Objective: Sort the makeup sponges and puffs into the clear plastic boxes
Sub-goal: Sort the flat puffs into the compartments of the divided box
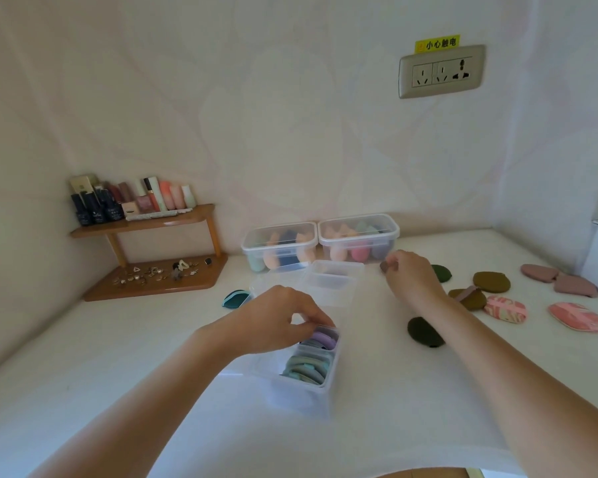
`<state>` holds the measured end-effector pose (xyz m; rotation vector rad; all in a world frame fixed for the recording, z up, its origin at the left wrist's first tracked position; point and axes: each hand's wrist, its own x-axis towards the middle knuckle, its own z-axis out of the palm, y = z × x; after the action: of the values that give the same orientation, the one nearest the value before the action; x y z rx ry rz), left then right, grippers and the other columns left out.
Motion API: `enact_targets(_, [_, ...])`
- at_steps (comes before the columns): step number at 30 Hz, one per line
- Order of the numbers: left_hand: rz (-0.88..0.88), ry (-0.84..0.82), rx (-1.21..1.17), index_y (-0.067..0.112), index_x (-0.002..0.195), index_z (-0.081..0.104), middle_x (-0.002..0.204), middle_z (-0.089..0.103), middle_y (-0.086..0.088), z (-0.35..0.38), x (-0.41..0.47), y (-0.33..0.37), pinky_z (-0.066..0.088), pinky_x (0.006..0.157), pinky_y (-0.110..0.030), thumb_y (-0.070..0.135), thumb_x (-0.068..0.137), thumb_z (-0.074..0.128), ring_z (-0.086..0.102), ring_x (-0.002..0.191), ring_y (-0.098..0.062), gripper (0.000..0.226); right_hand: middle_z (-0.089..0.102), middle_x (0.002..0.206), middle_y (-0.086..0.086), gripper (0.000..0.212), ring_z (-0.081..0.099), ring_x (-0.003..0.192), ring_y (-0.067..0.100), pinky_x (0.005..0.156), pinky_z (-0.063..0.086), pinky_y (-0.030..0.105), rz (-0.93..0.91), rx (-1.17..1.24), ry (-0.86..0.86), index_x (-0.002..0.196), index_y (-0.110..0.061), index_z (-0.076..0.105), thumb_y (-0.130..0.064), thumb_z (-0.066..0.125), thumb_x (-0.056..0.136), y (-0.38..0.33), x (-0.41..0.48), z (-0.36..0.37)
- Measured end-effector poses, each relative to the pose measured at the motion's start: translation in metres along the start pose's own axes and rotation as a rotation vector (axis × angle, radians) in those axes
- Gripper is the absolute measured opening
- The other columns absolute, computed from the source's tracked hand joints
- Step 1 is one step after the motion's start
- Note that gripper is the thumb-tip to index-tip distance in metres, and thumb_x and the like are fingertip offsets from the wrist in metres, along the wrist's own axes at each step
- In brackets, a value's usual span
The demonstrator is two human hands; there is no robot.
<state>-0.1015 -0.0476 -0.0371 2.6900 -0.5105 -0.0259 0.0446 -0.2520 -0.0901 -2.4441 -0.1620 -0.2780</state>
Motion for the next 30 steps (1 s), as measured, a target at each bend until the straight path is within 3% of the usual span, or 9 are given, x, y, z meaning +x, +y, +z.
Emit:
enact_targets(3, [0.027, 0.011, -0.018, 0.032, 0.111, 0.068, 0.107, 0.068, 0.015, 0.003, 0.004, -0.001, 0.047, 0.083, -0.010, 0.023, 0.092, 0.057, 0.057, 0.095, 0.002, 0.024, 0.062, 0.118, 0.007, 0.028, 0.059, 0.106, 0.022, 0.089, 0.044, 0.029, 0.032, -0.065, -0.063, 0.121, -0.009, 0.056, -0.018, 0.041, 0.100, 0.007, 0.013, 0.006])
enact_targets(7, [0.025, 0.066, -0.115, 0.028, 0.107, 0.070, 0.099, 0.068, 0.018, 0.011, 0.014, -0.001, 0.047, 0.081, -0.008, 0.022, 0.091, 0.059, 0.059, 0.092, 0.005, 0.020, 0.061, 0.120, 0.008, 0.029, 0.056, 0.109, 0.025, 0.088, 0.043, 0.032, 0.033, -0.103, -0.106, 0.123, -0.010, 0.053, -0.022, 0.036, 0.101, 0.017, 0.023, 0.014])
enact_targets(10, [0.043, 0.122, -0.182, 0.025, 0.103, 0.072, 0.092, 0.065, 0.022, 0.019, 0.023, 0.000, 0.043, 0.077, -0.002, 0.019, 0.089, 0.061, 0.059, 0.090, 0.006, 0.018, 0.061, 0.113, 0.009, 0.023, 0.056, 0.098, 0.021, 0.081, 0.042, 0.029, 0.019, -0.151, -0.111, 0.115, -0.011, 0.054, -0.019, 0.040, 0.100, 0.021, 0.029, 0.013])
enact_targets(13, [0.068, 0.164, -0.206, 0.025, 0.099, 0.073, 0.093, 0.066, 0.018, 0.022, 0.029, 0.000, 0.045, 0.076, -0.006, 0.016, 0.088, 0.063, 0.060, 0.088, 0.002, 0.017, 0.058, 0.109, 0.009, 0.015, 0.052, 0.088, 0.018, 0.077, 0.039, 0.025, -0.033, -0.160, -0.072, 0.106, -0.011, 0.058, -0.012, 0.050, 0.094, 0.020, 0.033, 0.009])
enact_targets(18, [0.045, 0.183, -0.170, 0.027, 0.098, 0.073, 0.090, 0.068, 0.019, 0.026, 0.034, 0.005, 0.040, 0.079, -0.002, 0.019, 0.089, 0.062, 0.059, 0.088, 0.007, 0.016, 0.062, 0.113, 0.008, 0.029, 0.058, 0.102, 0.022, 0.085, 0.041, 0.026, -0.008, -0.007, -0.027, 0.117, -0.010, 0.060, -0.005, 0.061, 0.088, 0.012, 0.027, -0.004])
enact_targets(20, [0.022, 0.209, -0.185, 0.026, 0.097, 0.073, 0.089, 0.067, 0.020, 0.030, 0.035, 0.008, 0.039, 0.075, 0.000, 0.020, 0.089, 0.063, 0.058, 0.088, 0.008, 0.014, 0.065, 0.110, 0.007, 0.029, 0.058, 0.094, 0.018, 0.079, 0.041, 0.022, -0.042, 0.063, -0.003, 0.116, -0.009, 0.065, -0.004, 0.063, 0.087, 0.006, 0.020, -0.021])
enact_targets(24, [-0.013, 0.266, -0.213, 0.025, 0.086, 0.069, 0.085, 0.068, 0.015, 0.033, 0.034, 0.014, 0.045, 0.072, -0.004, 0.019, 0.086, 0.065, 0.060, 0.084, 0.006, 0.007, 0.068, 0.091, 0.000, 0.025, 0.057, 0.074, 0.008, 0.059, 0.038, 0.002, -0.205, 0.324, 0.056, 0.103, -0.017, 0.072, -0.003, 0.068, 0.083, -0.014, -0.010, -0.065])
enact_targets(27, [-0.002, 0.282, -0.201, 0.029, 0.070, 0.062, 0.084, 0.071, 0.011, 0.034, 0.034, 0.018, 0.047, 0.072, -0.007, 0.015, 0.084, 0.067, 0.061, 0.080, 0.002, 0.020, 0.069, 0.083, -0.009, 0.022, 0.061, 0.074, 0.004, 0.063, 0.041, 0.000, -0.340, 0.361, -0.085, 0.087, -0.026, 0.071, -0.005, 0.073, 0.079, -0.032, -0.037, -0.075])
enact_targets(30, [0.005, 0.339, -0.184, 0.031, 0.058, 0.050, 0.082, 0.072, 0.009, 0.038, 0.035, 0.020, 0.046, 0.071, -0.007, 0.010, 0.082, 0.067, 0.063, 0.076, 0.001, 0.036, 0.068, 0.078, -0.013, 0.022, 0.058, 0.067, -0.002, 0.063, 0.043, 0.004, -0.398, 0.250, -0.216, 0.082, -0.028, 0.071, -0.008, 0.075, 0.077, -0.042, -0.051, -0.073])
